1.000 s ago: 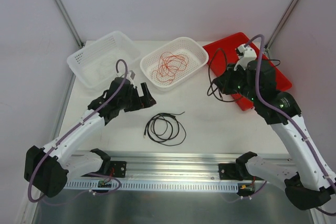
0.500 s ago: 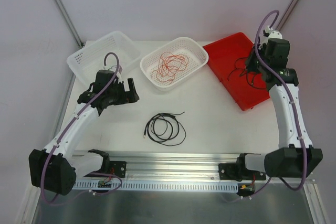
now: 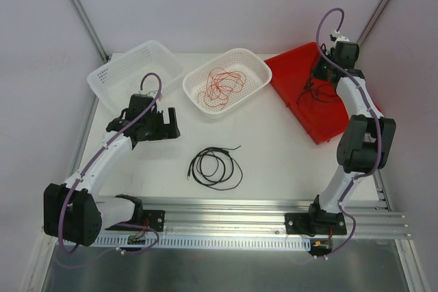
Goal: Untangle the cables
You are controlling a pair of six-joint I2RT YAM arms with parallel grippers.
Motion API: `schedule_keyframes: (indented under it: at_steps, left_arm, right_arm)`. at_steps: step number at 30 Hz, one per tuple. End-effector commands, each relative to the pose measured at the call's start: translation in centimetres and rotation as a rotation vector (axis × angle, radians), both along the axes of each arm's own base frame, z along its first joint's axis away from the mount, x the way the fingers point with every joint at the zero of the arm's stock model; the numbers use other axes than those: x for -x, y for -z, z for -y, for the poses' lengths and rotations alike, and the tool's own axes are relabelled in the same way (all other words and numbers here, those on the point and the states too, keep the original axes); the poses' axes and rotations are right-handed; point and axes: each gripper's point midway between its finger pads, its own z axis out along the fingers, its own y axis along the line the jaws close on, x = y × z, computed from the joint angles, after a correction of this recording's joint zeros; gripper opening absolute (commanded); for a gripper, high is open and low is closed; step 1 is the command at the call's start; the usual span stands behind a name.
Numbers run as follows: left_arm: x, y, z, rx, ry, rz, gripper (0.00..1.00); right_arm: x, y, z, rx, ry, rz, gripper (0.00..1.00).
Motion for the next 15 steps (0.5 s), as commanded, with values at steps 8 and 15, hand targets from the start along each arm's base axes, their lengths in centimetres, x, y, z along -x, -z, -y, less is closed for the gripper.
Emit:
schedule_keyframes:
  at_steps: [8, 15]
  left_arm:
    - [-0.6, -0.3, -0.4, 0.016, -0.004, 0.009, 0.99]
    - [-0.5, -0.6, -0.3, 0.031, -0.004, 0.012, 0.99]
  right_arm:
    - [-2.3, 0.6, 1.7, -0.258, 0.1, 0.088, 0.41]
    - [4.0, 2.3, 5.5, -0.218, 0.268, -0.042, 0.66]
